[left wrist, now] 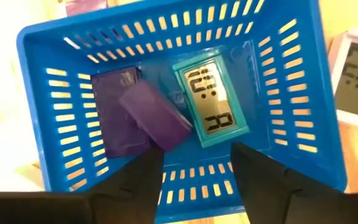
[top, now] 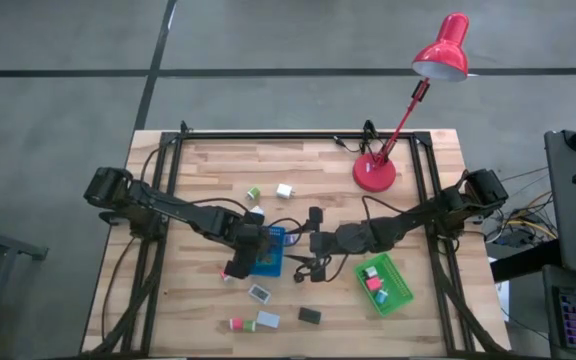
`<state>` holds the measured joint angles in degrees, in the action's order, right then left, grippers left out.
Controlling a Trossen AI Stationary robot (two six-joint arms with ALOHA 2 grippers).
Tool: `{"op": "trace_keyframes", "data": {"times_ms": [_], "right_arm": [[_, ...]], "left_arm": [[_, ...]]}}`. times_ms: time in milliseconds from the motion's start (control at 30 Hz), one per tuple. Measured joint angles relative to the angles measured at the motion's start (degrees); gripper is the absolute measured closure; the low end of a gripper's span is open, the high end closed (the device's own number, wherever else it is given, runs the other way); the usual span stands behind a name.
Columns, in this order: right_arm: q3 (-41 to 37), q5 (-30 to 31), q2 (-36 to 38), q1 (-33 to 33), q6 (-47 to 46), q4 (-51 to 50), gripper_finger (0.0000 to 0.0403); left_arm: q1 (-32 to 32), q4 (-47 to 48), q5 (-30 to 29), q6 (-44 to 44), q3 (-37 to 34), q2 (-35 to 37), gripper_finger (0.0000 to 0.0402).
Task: Pick & Place Office items
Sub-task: Put the violet digital clock into the blue bin, then put the white black charger adapter into the green bin
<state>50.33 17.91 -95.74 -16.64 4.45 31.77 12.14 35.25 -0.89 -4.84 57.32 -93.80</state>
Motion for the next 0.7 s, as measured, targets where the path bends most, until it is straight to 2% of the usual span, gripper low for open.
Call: {"op": "trace_keyframes", "data": {"times_ms": [233,700], "right_arm": [[0.0,0.0,0.0,0.0,0.0,0.0,0.0138],[0.0,-0.2,0.0,0.0,0.0,-0.3,0.0138]], "left_arm": [[0.0,-1.0,-0.6,0.8,0.0,1.8,0.0184],[0.0,-1.4,-3.9,1.3,-0.3,4.3,0.0182]]}}
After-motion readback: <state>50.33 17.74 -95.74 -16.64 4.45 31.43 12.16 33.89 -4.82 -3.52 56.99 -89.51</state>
